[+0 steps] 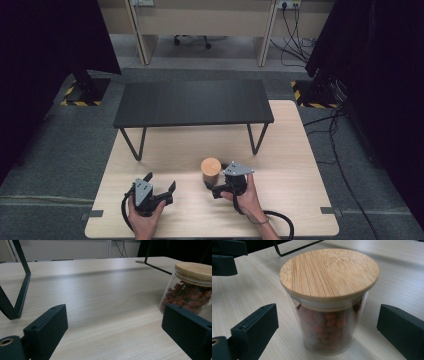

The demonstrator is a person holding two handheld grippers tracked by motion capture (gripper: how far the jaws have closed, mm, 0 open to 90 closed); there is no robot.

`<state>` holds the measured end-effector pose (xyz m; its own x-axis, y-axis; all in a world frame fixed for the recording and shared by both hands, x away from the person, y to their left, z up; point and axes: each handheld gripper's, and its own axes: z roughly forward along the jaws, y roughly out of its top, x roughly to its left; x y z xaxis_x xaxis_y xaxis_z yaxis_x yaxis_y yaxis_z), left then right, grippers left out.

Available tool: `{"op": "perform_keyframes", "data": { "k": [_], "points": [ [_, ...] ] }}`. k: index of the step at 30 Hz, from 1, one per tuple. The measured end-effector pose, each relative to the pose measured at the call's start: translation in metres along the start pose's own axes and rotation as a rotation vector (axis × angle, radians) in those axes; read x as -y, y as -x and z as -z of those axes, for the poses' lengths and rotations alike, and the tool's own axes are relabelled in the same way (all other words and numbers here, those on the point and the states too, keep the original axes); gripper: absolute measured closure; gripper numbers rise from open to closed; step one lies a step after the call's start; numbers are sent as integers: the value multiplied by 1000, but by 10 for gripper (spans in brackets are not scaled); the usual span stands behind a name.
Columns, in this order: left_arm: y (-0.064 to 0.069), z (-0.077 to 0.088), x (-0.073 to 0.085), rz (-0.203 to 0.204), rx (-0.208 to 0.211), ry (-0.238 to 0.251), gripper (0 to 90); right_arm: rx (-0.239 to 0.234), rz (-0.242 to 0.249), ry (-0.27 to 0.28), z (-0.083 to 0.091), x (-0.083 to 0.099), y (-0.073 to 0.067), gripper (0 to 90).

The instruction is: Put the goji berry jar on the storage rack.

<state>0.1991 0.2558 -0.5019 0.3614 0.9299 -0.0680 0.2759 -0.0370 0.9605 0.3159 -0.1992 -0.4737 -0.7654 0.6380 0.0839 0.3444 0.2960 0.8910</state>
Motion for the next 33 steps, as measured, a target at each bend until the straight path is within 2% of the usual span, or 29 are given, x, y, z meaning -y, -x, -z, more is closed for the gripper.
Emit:
{"op": "perform_keyframes", "data": {
  "k": [16,18,26,33],
  "points": [
    [-1,0,0,4,4,-1,59,-24,7,-54,-18,-17,6,100],
    [-1,0,0,4,4,-1,59,-19,6,-60,-19,-18,5,108],
    [-1,0,0,4,4,0,59,12,28,-63,-23,-20,-2,248],
    [-1,0,0,4,5,0,59,36,44,-57,-23,-19,-8,259]
  ]
}}
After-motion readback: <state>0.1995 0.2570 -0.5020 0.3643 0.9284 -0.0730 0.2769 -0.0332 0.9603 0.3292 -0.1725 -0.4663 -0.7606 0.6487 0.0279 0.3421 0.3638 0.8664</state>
